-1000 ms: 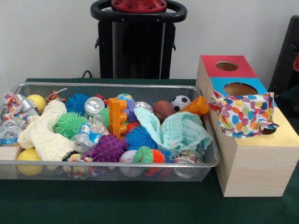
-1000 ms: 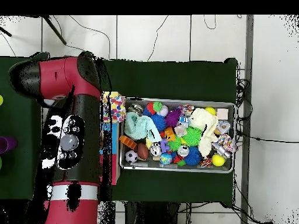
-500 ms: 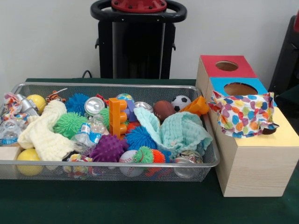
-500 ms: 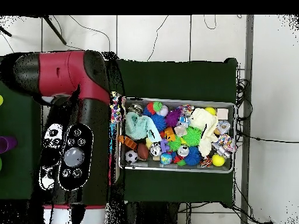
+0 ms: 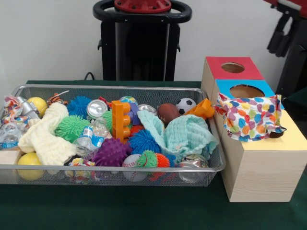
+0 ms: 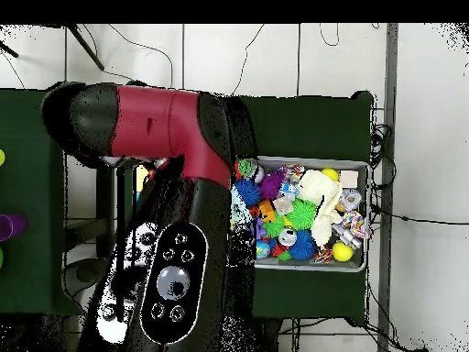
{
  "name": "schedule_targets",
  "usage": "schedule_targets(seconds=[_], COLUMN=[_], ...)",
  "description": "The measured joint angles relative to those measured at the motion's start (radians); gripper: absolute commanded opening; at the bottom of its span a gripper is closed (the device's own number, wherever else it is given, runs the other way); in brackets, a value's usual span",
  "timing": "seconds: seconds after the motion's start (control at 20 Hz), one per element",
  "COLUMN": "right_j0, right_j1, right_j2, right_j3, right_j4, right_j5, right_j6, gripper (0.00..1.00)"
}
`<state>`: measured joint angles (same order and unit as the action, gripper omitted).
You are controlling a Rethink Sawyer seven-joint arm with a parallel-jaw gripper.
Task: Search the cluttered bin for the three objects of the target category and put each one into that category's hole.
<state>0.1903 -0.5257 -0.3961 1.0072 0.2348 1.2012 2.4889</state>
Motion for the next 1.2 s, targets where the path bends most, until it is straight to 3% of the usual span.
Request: schedule_targets(seconds=[0.65,1.2], right_j0=[-0.041,-0.041], right_j1=[-0.05,-0.056], right_j2=[0.007,0.017], right_j3=[0.145,0.155], right_j4=[-0.003,-0.01], right_j5=[-0.139,-0.142], right_j6=[0.0,0.0], gripper=[0.0,0.0])
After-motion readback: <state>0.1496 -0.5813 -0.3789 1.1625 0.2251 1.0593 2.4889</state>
